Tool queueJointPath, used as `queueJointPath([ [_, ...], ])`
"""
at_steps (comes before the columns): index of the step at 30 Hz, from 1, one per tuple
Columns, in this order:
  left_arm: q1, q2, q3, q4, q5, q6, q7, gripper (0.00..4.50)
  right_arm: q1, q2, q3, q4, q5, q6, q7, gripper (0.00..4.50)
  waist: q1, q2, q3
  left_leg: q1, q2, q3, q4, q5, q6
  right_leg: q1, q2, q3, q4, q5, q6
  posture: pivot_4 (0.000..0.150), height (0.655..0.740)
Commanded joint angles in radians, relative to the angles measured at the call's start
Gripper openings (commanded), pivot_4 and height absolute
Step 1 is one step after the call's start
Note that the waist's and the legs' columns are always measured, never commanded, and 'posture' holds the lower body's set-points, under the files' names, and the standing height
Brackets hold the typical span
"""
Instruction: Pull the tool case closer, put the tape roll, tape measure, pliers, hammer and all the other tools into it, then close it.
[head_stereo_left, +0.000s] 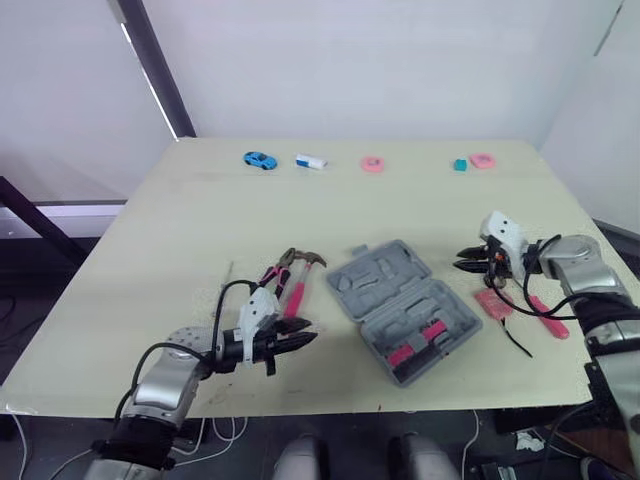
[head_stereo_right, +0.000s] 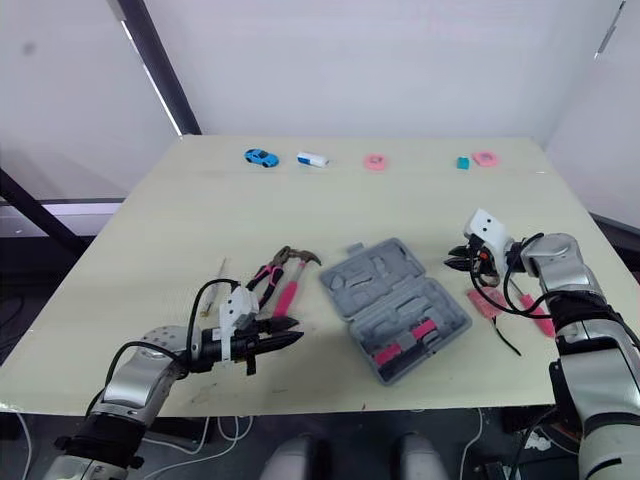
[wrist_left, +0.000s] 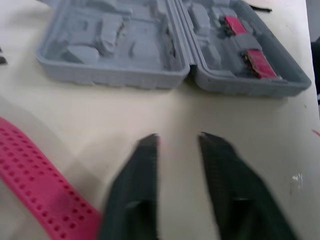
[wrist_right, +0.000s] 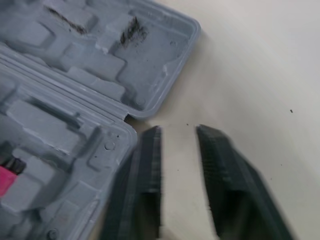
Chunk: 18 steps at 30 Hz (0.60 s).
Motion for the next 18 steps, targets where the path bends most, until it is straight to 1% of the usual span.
queueJointPath([
  [1,-0.011,-0.009,-0.011,-0.004,0.012,0.003,0.010,0.03,-0.051,0.015,0.002,0.056,-0.029,-0.061,0.007,0.00,-0.001,0.000,0.000,0.000,0.000,0.000,0.000,0.000,0.000,0.000,0.000,0.000,0.000,0.000,0.000,0.150,0.7395],
  [5,-0.025,-0.025,-0.028,0.003,0.023,0.020,0.022,0.03,-0.088,0.034,0.040,0.134,-0.098,-0.131,0.002,0.00,-0.001,0.000,0.000,0.001,0.000,0.000,0.000,0.000,0.000,0.000,0.000,0.000,0.001,0.000,-0.001,0.150,0.7395],
  [9,-0.045,-0.038,-0.041,0.021,0.034,0.024,0.028,0.03,-0.113,0.064,0.041,0.183,-0.121,-0.154,0.004,0.00,-0.002,0.000,0.000,0.001,0.000,0.000,0.001,0.000,0.000,0.000,0.000,0.000,0.002,0.000,-0.001,0.150,0.7395],
  [18,-0.089,-0.059,-0.078,0.048,0.043,0.058,0.015,0.03,-0.136,0.111,0.085,0.268,-0.238,-0.236,-0.115,0.00,-0.003,0.000,0.000,0.001,0.000,0.000,0.001,0.000,0.000,0.000,0.000,0.000,0.003,0.000,0.000,0.150,0.7395],
])
